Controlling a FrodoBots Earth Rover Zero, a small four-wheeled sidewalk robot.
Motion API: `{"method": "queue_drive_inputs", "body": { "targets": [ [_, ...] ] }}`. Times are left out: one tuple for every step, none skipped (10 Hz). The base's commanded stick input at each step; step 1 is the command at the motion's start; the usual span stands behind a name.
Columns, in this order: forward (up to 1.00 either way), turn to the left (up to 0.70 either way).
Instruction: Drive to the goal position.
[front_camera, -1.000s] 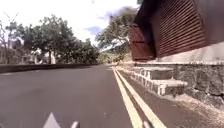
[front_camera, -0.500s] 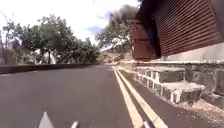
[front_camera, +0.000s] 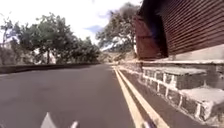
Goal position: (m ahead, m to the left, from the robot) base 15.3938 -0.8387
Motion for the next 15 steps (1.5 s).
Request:
{"method": "queue_drive_inputs", "body": {
  "targets": [
    [0.85,0.0],
    [0.85,0.0],
    [0.85,0.0],
    [0.85,0.0],
    [0.85,0.0],
    [0.85,0.0],
    [0.85,0.0],
    [0.85,0.0],
    [0.85,0.0],
    [0.85,0.0],
    [0.85,0.0],
    [0.85,0.0],
    [0.85,0.0],
    [0.85,0.0],
    [0.85,0.0]
  ]
}}
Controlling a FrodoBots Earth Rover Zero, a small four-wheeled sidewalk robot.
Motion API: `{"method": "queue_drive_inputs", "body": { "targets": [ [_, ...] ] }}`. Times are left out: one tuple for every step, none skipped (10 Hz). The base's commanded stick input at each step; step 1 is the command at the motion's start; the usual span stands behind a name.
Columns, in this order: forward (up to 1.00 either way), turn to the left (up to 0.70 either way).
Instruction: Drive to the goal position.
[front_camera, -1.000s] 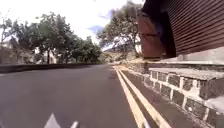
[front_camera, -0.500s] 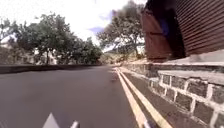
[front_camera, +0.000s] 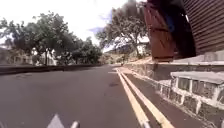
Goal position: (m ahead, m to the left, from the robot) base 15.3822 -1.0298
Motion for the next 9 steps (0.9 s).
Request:
{"method": "queue_drive_inputs", "body": {
  "targets": [
    [0.85,0.0],
    [0.85,0.0],
    [0.85,0.0],
    [0.85,0.0],
    [0.85,0.0],
    [0.85,0.0],
    [0.85,0.0],
    [0.85,0.0],
    [0.85,0.0]
  ]
}}
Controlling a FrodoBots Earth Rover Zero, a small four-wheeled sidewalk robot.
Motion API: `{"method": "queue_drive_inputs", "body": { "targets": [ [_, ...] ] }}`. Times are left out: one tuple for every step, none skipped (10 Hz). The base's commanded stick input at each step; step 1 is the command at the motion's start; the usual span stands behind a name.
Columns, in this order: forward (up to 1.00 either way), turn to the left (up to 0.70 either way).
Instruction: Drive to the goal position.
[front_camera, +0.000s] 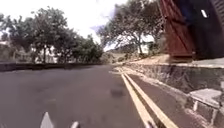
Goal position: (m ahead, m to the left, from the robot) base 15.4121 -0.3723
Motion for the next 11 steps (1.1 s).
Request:
{"method": "queue_drive_inputs", "body": {
  "targets": [
    [0.85,0.0],
    [0.85,0.0],
    [0.85,0.0],
    [0.85,0.0],
    [0.85,0.0],
    [0.85,0.0],
    [0.85,0.0],
    [0.85,0.0],
    [0.85,0.0],
    [0.85,0.0],
    [0.85,0.0]
  ]
}}
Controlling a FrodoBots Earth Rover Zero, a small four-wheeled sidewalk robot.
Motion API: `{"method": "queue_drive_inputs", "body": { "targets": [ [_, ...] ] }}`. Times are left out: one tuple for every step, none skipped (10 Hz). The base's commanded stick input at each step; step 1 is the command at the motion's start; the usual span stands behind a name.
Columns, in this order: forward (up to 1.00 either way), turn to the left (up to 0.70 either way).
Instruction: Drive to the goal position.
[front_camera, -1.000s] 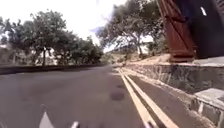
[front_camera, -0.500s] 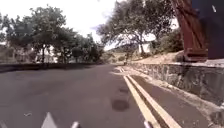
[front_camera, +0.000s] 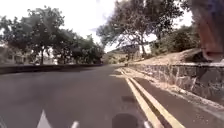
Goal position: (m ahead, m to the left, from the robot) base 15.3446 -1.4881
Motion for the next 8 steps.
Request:
{"method": "queue_drive_inputs", "body": {
  "targets": [
    [0.85,0.0],
    [0.85,0.0],
    [0.85,0.0],
    [0.85,0.0],
    [0.85,0.0],
    [0.85,0.0],
    [0.85,0.0],
    [0.85,0.0]
  ]
}}
